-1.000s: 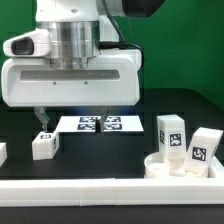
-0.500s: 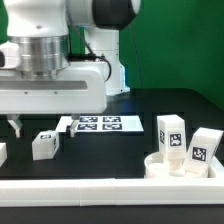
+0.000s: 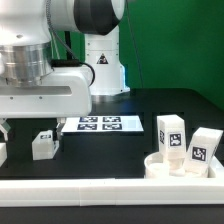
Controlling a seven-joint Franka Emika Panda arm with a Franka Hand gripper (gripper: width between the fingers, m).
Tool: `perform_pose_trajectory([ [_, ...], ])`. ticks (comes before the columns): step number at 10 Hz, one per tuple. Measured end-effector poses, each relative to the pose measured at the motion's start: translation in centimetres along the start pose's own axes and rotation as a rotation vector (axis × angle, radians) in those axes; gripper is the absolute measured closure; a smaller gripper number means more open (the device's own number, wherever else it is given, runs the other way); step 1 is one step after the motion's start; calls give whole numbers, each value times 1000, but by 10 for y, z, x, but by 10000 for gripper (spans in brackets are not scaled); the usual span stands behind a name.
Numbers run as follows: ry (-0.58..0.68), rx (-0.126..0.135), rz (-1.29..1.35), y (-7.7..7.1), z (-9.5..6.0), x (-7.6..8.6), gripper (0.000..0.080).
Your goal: Assemble stool
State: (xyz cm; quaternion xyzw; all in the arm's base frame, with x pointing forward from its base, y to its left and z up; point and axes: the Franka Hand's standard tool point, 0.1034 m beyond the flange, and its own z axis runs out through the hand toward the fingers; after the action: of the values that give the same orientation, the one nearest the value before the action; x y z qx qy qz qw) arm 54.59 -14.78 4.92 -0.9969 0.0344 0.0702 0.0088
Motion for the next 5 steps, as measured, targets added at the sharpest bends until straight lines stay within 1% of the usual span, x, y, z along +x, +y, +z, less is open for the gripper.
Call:
perform_pose_trajectory([
  [1, -82, 19, 1, -3, 1, -2, 151],
  [2, -129, 28, 1, -2, 6, 1, 151],
  [3, -190, 39, 1, -4, 11, -1, 151],
  [4, -225, 43, 4, -5, 15, -3, 151],
  [5, -315, 45, 21, -6, 19, -12, 151],
])
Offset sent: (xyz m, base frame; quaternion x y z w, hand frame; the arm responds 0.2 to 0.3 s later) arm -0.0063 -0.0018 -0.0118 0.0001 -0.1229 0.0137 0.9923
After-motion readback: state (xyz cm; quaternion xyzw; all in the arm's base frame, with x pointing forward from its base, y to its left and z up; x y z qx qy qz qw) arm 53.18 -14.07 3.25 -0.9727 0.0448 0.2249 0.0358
